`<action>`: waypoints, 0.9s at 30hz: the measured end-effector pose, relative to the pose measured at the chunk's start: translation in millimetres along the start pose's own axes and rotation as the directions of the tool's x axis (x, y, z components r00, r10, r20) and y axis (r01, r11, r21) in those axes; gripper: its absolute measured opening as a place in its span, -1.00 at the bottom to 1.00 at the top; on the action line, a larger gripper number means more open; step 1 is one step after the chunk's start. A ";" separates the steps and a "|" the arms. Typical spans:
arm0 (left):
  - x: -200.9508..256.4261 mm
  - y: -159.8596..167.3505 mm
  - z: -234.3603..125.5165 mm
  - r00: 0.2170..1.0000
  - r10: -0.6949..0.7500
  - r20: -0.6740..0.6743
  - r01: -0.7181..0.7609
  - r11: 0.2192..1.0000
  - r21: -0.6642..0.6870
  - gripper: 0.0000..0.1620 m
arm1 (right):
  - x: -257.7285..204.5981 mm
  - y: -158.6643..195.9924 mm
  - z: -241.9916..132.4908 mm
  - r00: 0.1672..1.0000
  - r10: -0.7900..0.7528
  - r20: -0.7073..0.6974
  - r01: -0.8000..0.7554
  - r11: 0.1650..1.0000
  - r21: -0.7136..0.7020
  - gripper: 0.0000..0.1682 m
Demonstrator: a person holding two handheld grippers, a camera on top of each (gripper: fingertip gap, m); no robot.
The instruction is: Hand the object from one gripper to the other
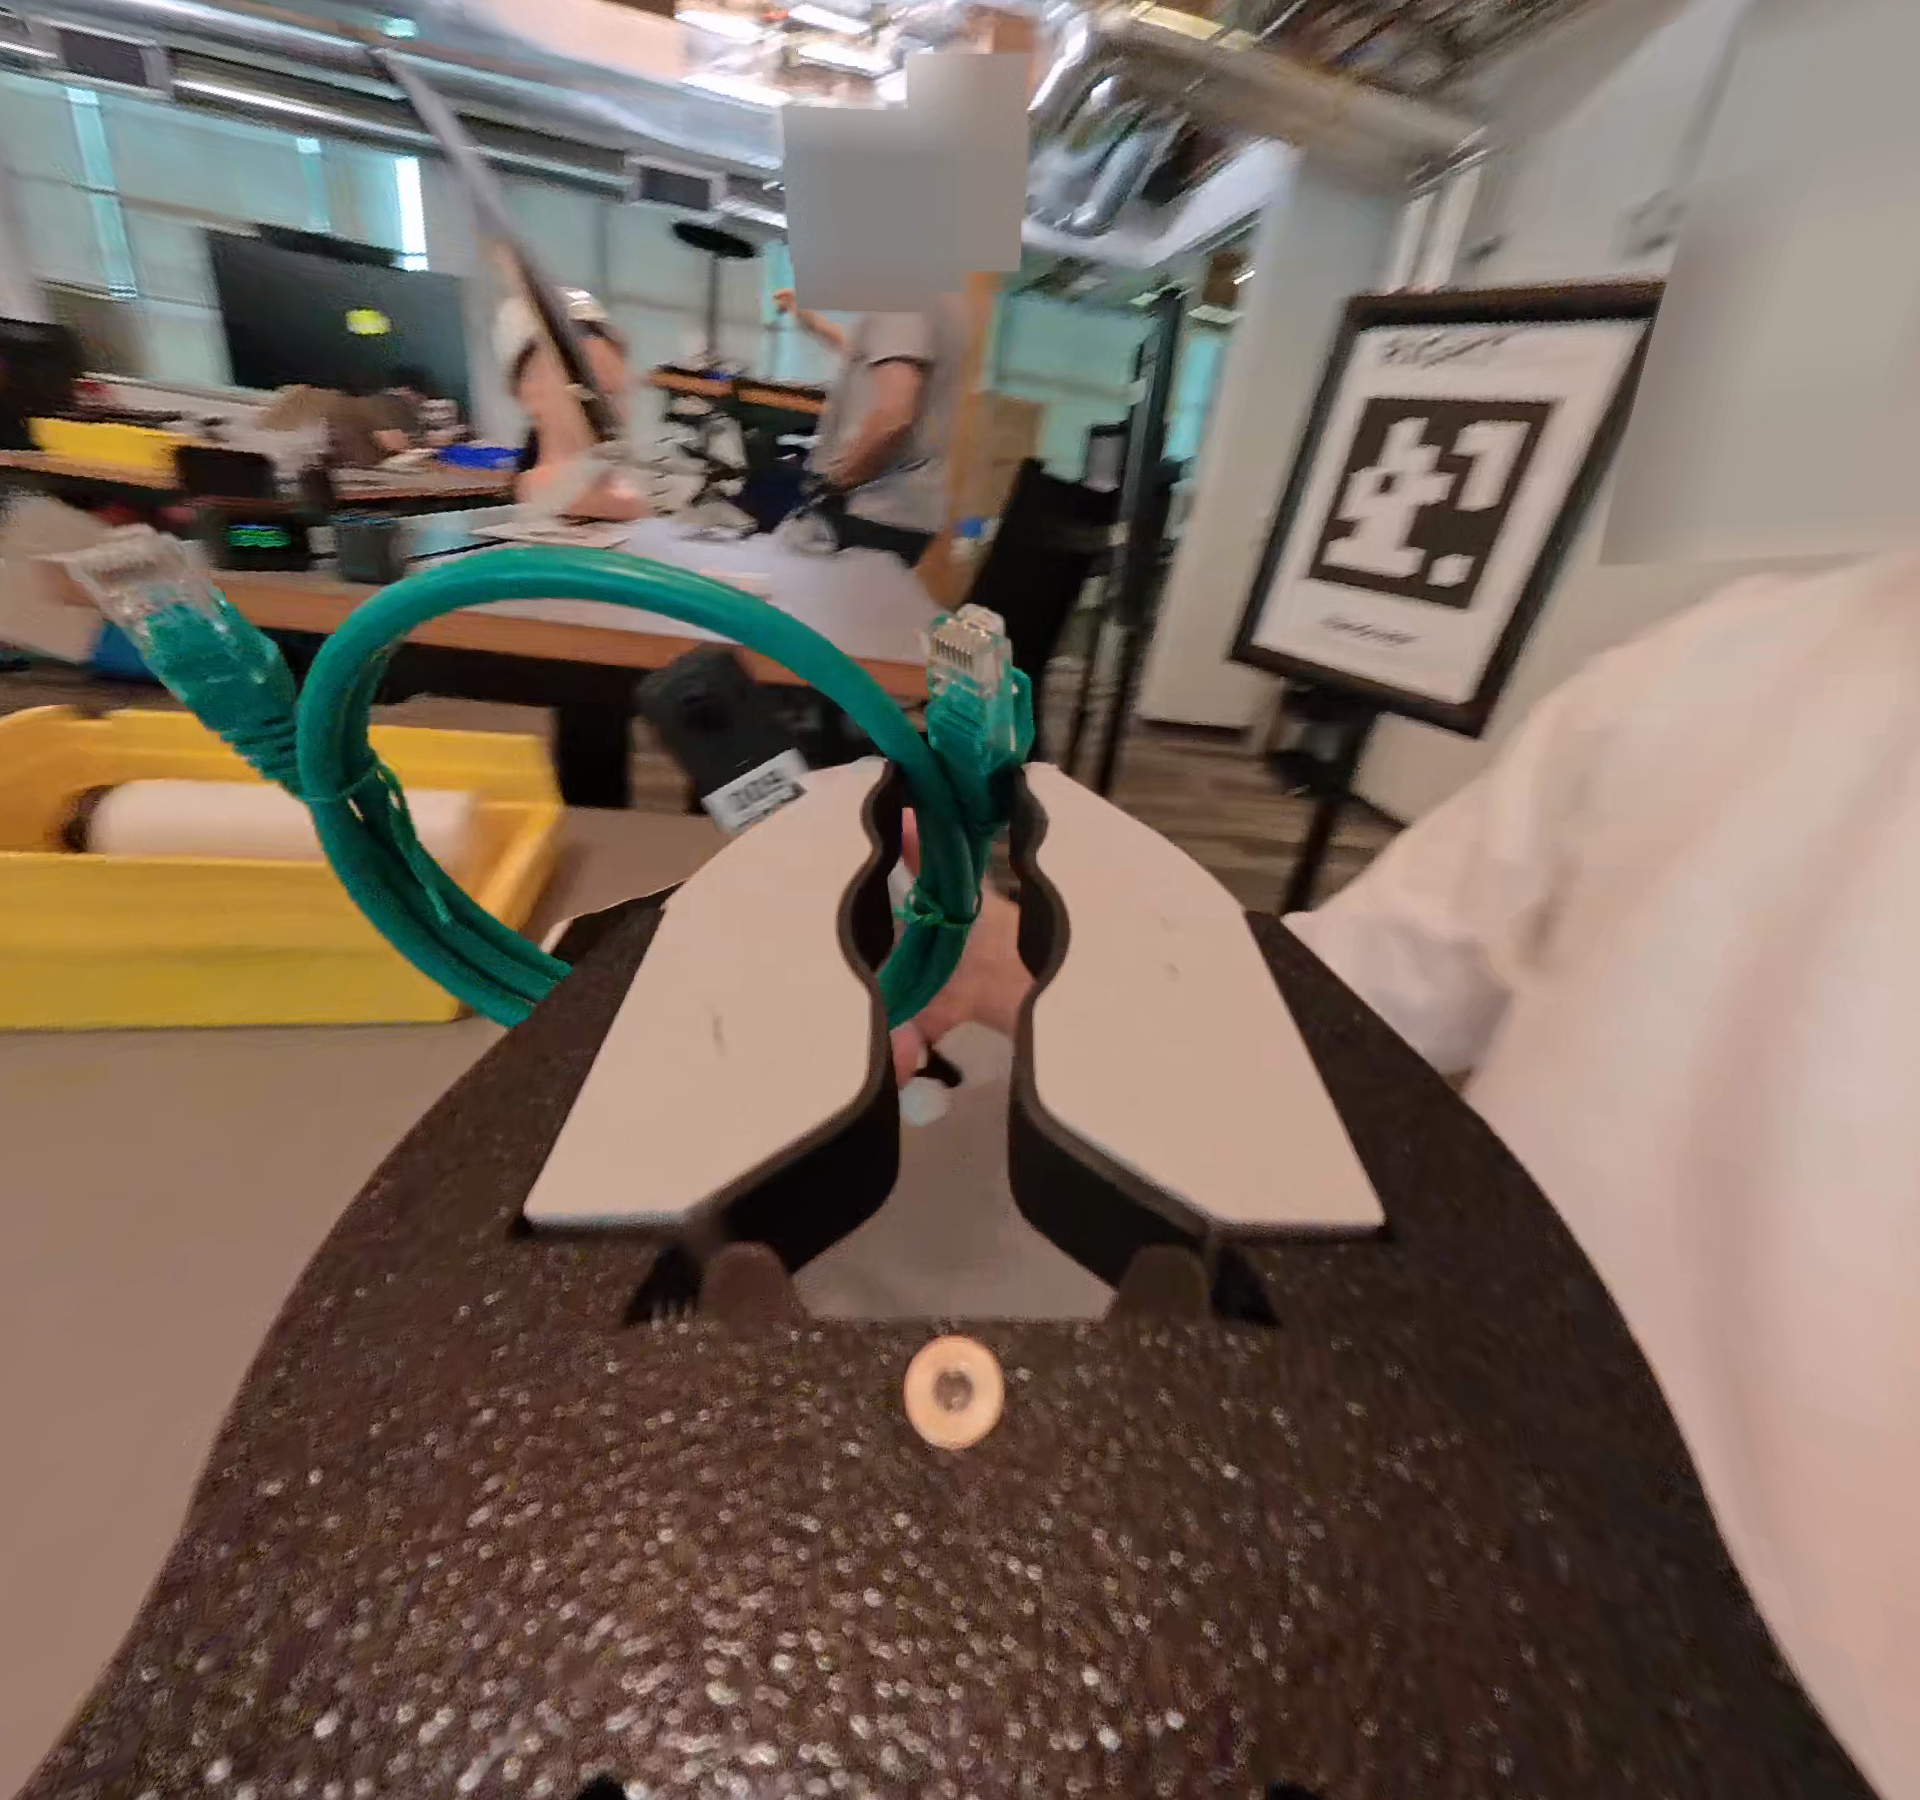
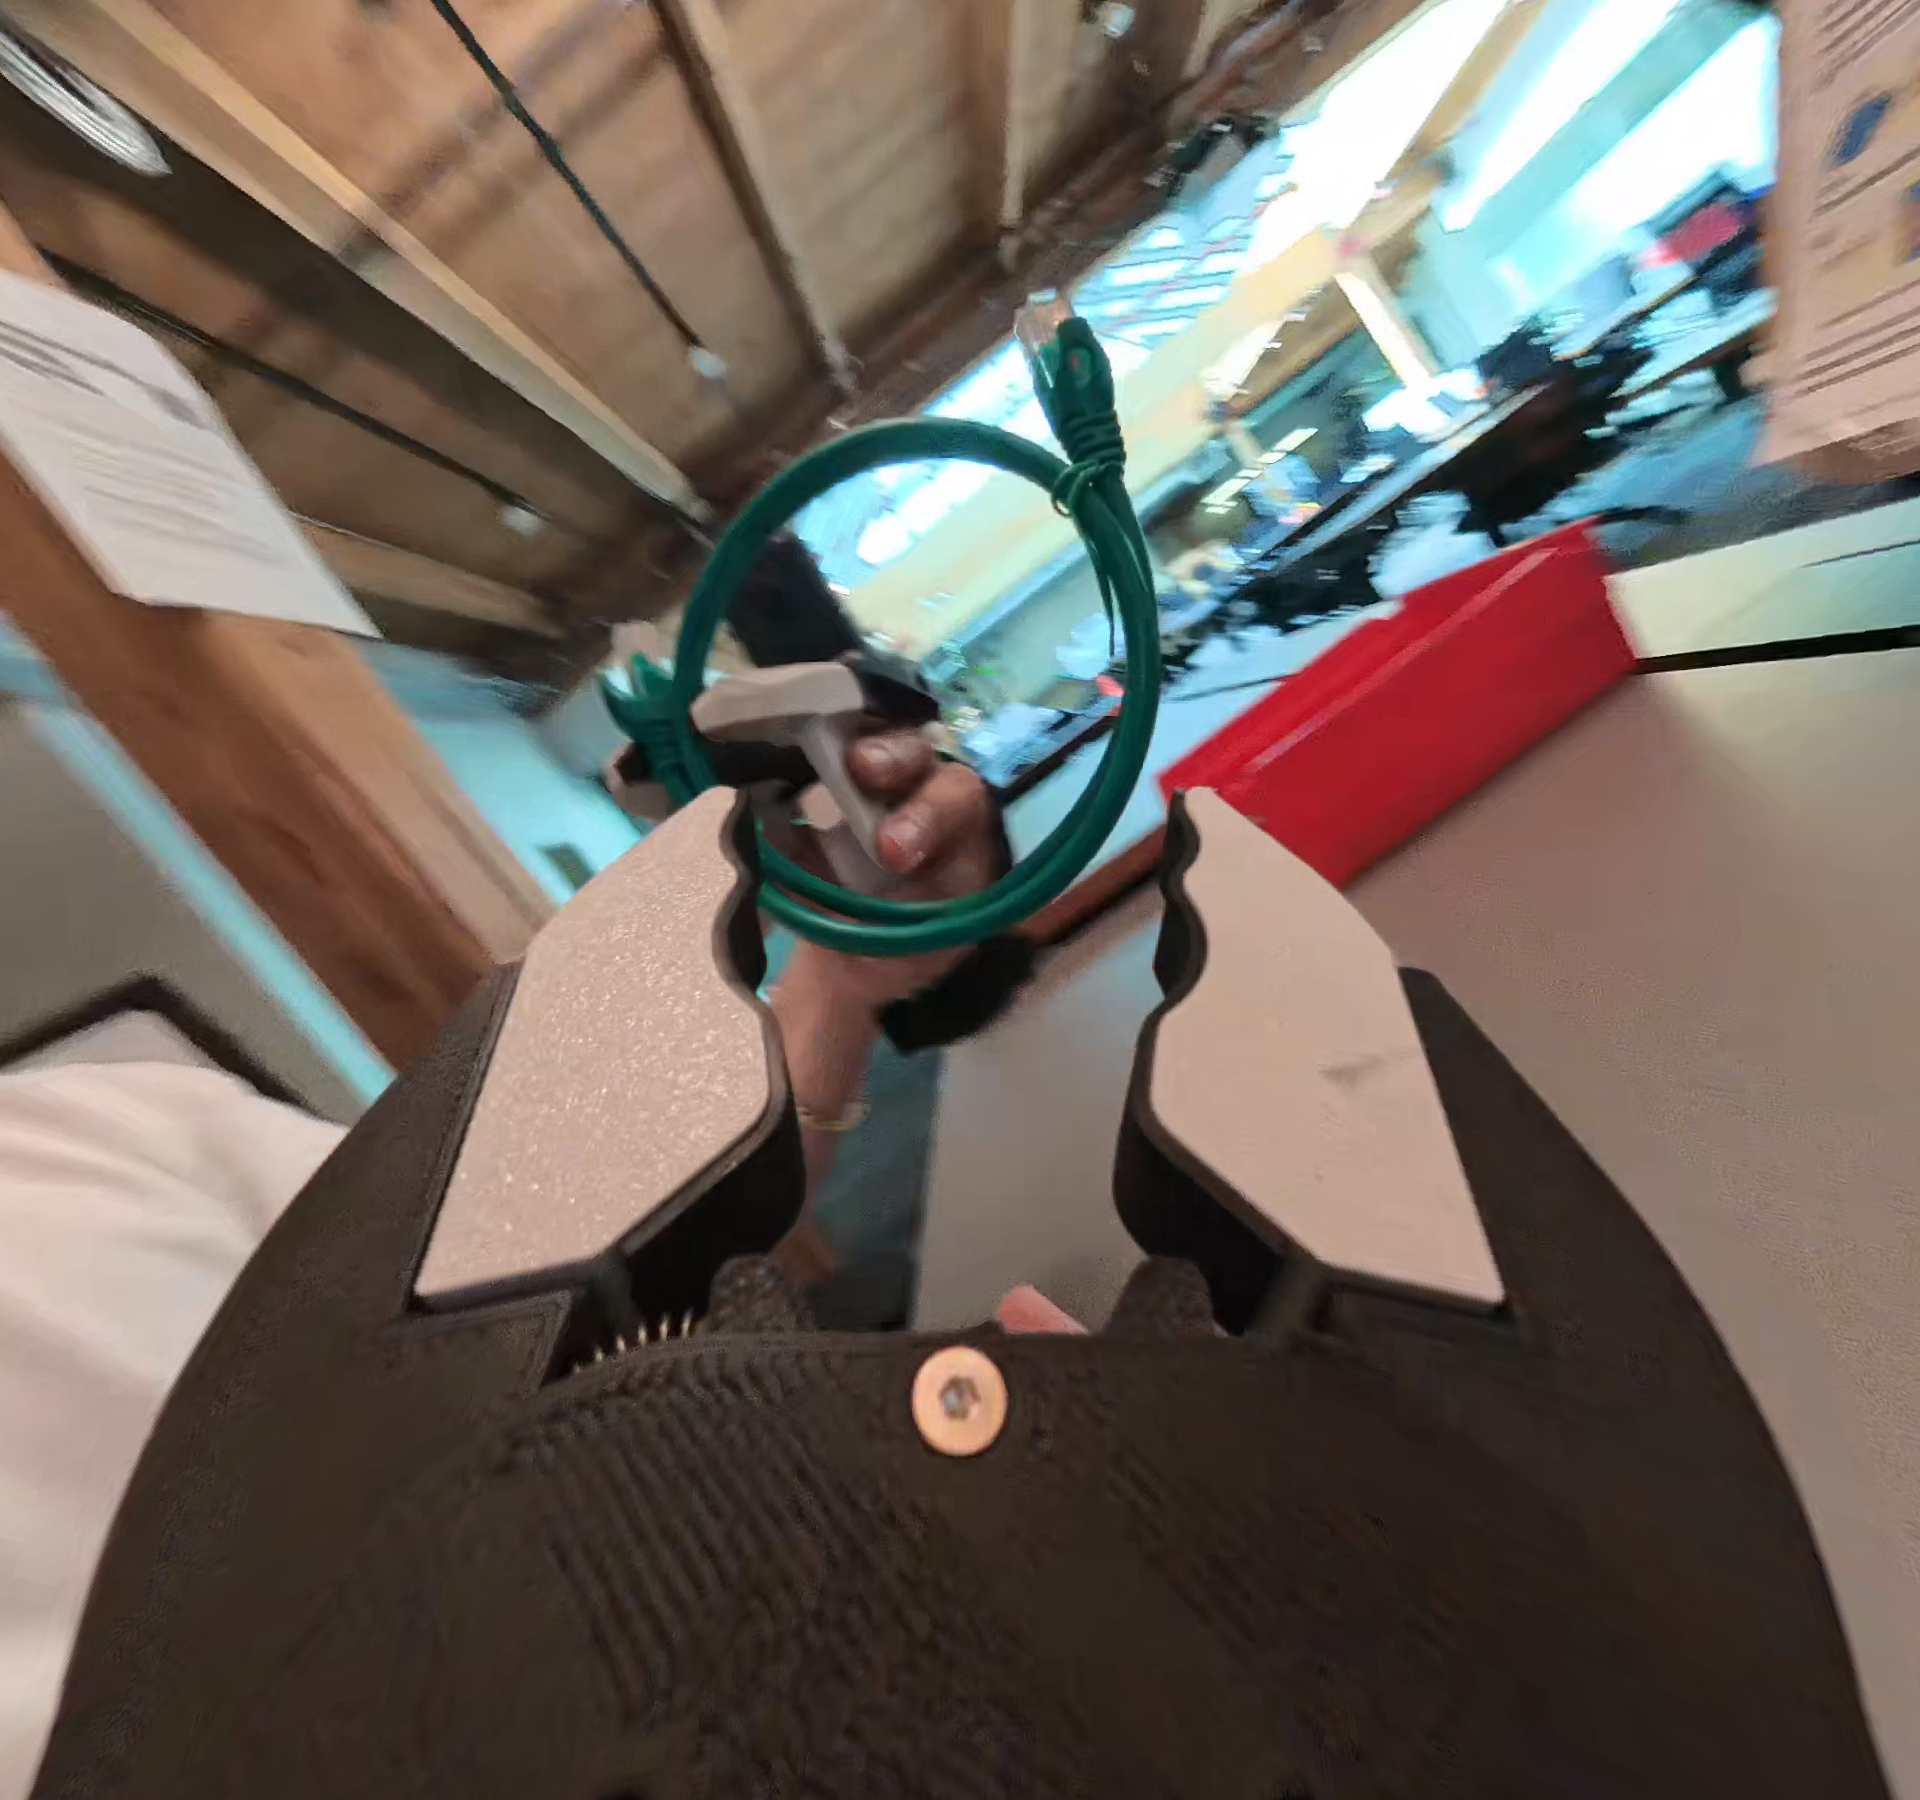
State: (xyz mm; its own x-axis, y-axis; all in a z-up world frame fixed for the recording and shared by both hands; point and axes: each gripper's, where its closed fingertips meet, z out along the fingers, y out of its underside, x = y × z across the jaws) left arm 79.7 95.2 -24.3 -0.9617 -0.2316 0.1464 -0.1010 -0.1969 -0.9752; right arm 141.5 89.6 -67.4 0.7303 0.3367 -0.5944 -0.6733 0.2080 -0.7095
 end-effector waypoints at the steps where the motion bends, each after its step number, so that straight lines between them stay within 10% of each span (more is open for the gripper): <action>1: 5.0 -0.9 -1.7 0.998 -0.026 -0.053 0.027 0.999 0.017 -0.77 | -4.7 0.5 1.1 0.998 0.041 0.052 -0.042 0.999 0.011 -0.13; 6: 29.3 3.5 -8.9 0.957 -0.096 -0.273 0.116 0.991 0.059 -0.77 | -13.5 21.1 10.9 0.985 0.102 0.141 -0.094 0.993 -0.065 -0.25; 10: 32.6 8.1 -10.6 0.950 -0.106 -0.295 0.129 0.990 0.062 -0.76 | -7.3 13.3 7.6 0.983 0.111 0.143 -0.113 0.994 0.005 -0.83; 19: -30.9 1.6 -27.4 0.968 0.011 0.250 -0.024 0.998 0.050 -0.85 | 23.7 -8.6 -7.6 0.946 -0.249 -0.208 0.260 0.965 0.025 -0.94; 27: -71.8 -11.6 -50.8 0.618 0.362 0.698 -0.215 0.932 -0.293 -0.40 | 45.6 -23.7 -23.1 0.692 -0.477 -0.542 0.484 0.863 -0.143 -0.94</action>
State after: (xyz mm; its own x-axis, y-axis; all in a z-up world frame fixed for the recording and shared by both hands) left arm 136.9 162.5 -31.9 -0.4536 -0.8790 -0.1469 0.0385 0.1453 -0.9886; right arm 193.4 78.7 -86.5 0.8890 -0.3642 -0.2776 -0.2114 0.2113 -0.9543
